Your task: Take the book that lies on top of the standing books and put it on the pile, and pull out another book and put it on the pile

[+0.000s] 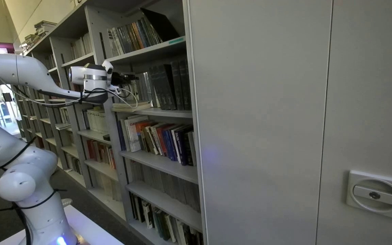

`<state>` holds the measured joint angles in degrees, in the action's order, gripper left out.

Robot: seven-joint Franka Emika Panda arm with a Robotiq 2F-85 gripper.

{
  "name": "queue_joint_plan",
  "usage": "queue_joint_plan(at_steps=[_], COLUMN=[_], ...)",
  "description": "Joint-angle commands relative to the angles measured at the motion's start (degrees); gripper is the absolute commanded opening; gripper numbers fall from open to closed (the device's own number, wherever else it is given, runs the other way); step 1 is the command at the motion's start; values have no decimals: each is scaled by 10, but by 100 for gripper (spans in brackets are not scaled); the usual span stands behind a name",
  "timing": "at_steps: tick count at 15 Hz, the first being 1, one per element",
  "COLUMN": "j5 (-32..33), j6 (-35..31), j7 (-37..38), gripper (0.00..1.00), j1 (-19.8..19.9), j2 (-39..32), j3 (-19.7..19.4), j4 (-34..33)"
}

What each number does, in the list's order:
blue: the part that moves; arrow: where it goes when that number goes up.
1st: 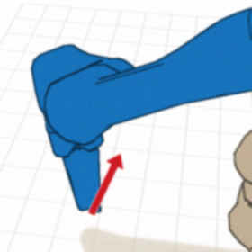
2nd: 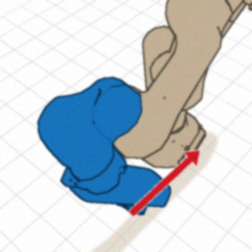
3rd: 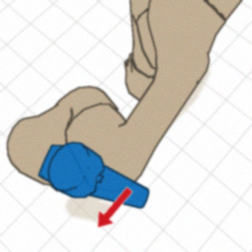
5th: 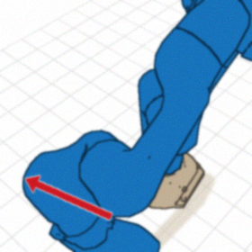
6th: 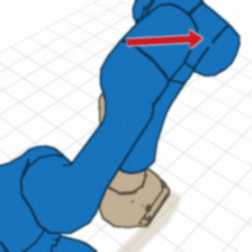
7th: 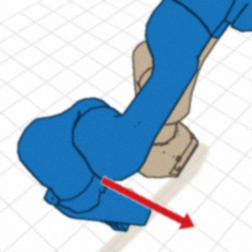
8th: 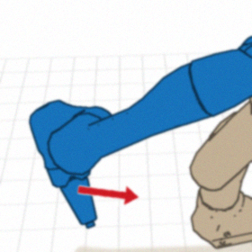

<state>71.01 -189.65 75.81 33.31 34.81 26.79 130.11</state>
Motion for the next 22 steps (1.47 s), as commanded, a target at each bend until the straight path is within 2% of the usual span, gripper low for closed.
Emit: queue_joint_plan(at_steps=[1,8,15,16,22], j5=[-4,-22,-55,-51,-52], j6=[-9,5,13,4,4], j7=[26,54,55,51,51], gripper=[100,100,100,100,100], j1=[43,105,209,179,184], j2=[41,13,0,16,16], j3=[41,144,264,237,246], j4=[22,-7,-68,-36,-38])
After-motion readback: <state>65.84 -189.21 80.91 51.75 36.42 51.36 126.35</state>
